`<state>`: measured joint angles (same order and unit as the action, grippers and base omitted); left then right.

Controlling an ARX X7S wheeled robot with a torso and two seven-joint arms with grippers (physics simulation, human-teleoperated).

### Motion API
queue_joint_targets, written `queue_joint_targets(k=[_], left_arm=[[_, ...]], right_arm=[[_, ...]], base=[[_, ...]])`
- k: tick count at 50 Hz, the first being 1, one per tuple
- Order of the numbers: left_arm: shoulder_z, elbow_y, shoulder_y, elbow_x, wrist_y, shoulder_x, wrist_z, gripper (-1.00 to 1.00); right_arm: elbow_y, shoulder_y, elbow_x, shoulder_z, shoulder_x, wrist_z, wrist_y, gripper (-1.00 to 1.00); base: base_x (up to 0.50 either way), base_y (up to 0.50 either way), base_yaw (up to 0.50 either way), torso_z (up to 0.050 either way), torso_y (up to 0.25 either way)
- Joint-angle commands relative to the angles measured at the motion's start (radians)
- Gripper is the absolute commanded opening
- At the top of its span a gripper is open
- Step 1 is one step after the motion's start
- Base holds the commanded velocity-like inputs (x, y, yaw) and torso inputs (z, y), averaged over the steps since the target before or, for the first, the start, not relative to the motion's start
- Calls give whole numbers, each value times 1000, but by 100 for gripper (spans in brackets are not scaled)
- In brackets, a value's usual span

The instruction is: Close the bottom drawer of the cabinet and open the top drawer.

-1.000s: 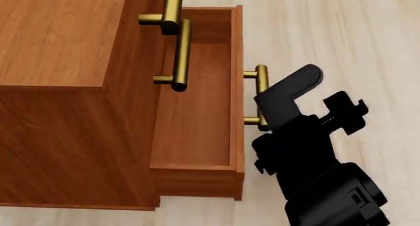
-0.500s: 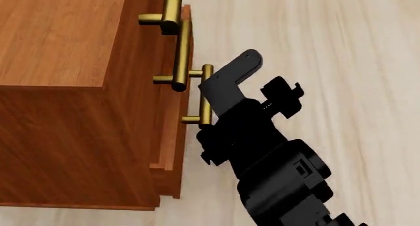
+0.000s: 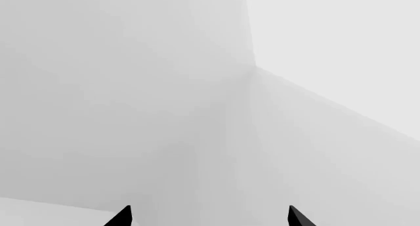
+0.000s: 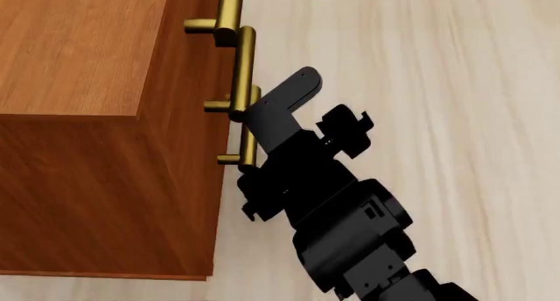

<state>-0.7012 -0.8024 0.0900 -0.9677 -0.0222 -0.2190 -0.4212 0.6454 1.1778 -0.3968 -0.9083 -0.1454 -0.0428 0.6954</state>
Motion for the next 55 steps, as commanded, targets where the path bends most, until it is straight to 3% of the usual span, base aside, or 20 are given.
queue_joint_targets(k=[1,11,22,32,35,37,41,46,55], left_arm=[[2,0,-3,-3,6,-3,-1,100],[5,2,-5,-1,11,-4,-3,100],[11,3,-5,8,10,-10,-11,100],[18,4,-7,18,11,-13,-14,100],[18,1,-8,17,10,-15,-18,100],[19,1,-8,20,9,-17,-22,100],[21,2,-9,22,10,-17,-22,100],[24,3,-8,25,10,-20,-25,100],[28,6,-9,27,14,-21,-24,100]], right_arm=[[-93,-13,21,10,31,9,15,100],[-486,-96,-70,91,-132,-87,196,100],[-941,-316,-357,407,-255,-296,439,100],[-1227,-444,-533,609,-307,-434,523,100],[-1329,-476,-669,743,-301,-512,562,100],[-1414,-476,-903,895,-297,-648,589,100],[-1446,-436,-1265,1020,-328,-861,500,100],[-1476,-399,-1536,1106,-349,-1034,299,100],[-1431,-392,-1719,1150,-277,-1119,83,100]], base=[[0,6,9,0,0],[0,1,3,0,0],[0,0,0,0,0],[0,0,0,0,0],[0,0,1,0,0],[0,0,0,0,0],[0,0,0,0,0],[0,0,0,0,0],[0,0,0,0,0]])
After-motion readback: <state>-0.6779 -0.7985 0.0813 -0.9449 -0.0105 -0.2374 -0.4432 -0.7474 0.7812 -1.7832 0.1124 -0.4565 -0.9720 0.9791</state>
